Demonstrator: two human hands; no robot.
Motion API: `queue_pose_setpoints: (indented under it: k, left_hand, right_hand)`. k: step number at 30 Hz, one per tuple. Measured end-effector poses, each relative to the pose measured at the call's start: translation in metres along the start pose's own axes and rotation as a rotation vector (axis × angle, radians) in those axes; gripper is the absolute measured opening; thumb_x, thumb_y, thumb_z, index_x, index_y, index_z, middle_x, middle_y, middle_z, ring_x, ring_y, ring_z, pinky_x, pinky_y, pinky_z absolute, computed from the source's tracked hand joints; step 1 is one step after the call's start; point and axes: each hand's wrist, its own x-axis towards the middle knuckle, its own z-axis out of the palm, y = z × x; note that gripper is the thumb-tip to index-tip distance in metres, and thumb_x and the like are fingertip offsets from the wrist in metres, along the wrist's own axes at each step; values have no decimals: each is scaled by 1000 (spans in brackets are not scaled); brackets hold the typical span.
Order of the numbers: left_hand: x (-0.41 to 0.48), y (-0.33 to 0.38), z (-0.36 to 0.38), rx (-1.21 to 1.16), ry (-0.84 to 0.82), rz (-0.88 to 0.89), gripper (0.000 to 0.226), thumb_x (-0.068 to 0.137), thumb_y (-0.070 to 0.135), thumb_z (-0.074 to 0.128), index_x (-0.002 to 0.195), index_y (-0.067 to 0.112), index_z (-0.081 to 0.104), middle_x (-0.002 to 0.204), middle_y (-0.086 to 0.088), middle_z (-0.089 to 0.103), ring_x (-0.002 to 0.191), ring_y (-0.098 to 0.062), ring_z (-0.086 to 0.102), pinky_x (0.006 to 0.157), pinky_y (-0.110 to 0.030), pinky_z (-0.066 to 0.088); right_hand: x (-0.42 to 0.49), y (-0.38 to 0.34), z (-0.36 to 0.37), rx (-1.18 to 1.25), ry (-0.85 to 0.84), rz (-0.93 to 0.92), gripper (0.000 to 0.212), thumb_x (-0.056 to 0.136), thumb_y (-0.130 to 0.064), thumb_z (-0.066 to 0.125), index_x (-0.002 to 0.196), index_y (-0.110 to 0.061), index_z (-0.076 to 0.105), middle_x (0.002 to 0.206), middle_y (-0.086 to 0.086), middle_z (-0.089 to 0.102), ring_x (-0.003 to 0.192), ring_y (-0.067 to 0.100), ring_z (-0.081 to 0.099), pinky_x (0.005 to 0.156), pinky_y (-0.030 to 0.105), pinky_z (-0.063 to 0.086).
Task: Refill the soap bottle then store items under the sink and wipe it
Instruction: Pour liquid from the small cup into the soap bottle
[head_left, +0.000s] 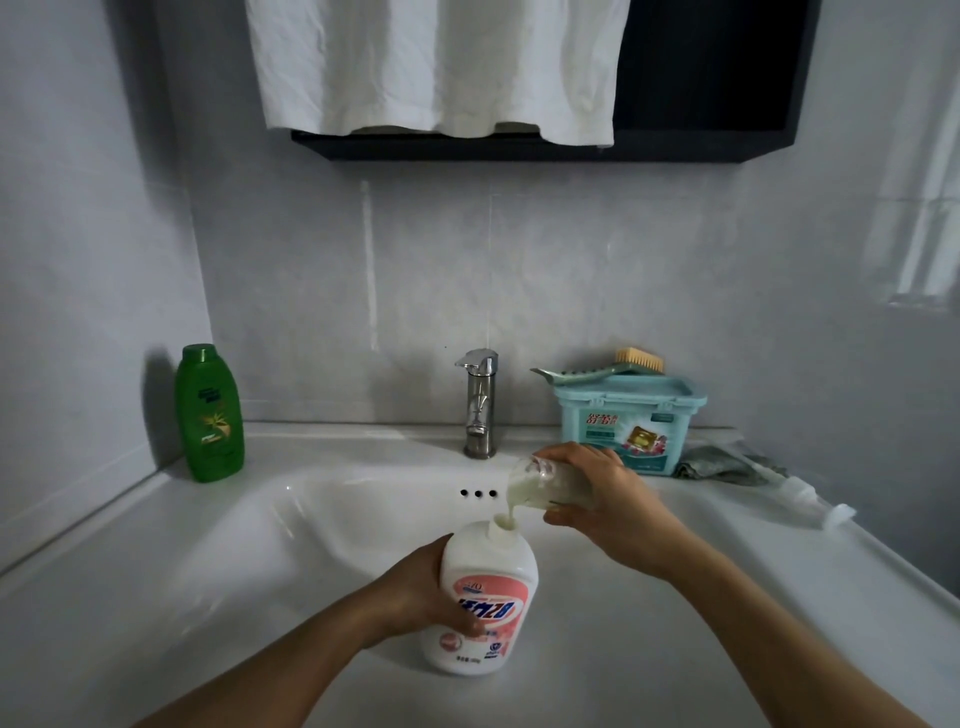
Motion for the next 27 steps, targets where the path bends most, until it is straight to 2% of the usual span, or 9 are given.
queue_pose_setpoints:
  k: [7, 18, 23, 27]
  left_hand:
    - [0, 1, 0, 7, -8, -7, 72, 57, 5, 87, 120, 25, 57, 105, 5, 73, 100, -11, 68, 90, -34, 55]
    - [-2, 2, 1, -17, -16, 4, 68, 61, -2, 85, 119, 21, 58, 105, 2, 74, 98, -11, 69, 82, -24, 55]
    - [1, 0, 0, -10, -6, -1, 70, 56, 4, 87, 117, 24, 59, 105, 4, 74, 101, -13, 68, 93, -37, 54]
    - [0, 0, 1, -6, -2, 0, 68, 58, 3, 87, 116, 25, 59, 105, 4, 74, 100, -12, 68, 93, -37, 54]
  right_hand:
    - [0, 0, 1, -9, 10, 9, 52, 80, -24, 71, 125, -31, 45, 105, -22, 36, 103, 4, 38, 85, 15, 32]
    - [0, -1, 1, 3, 5, 14, 52, 80, -24, 71, 124, -32, 45, 102, -24, 34, 103, 3, 38, 87, 16, 34]
    - [-1, -2, -1, -3, 6, -2, 53, 80, -23, 71, 125, -30, 45, 97, -29, 32, 102, 4, 38, 85, 15, 32]
    - [-1, -1, 0, -9, 8, -11, 53, 79, -23, 72, 125, -30, 46, 94, -32, 31, 102, 4, 37, 84, 14, 31]
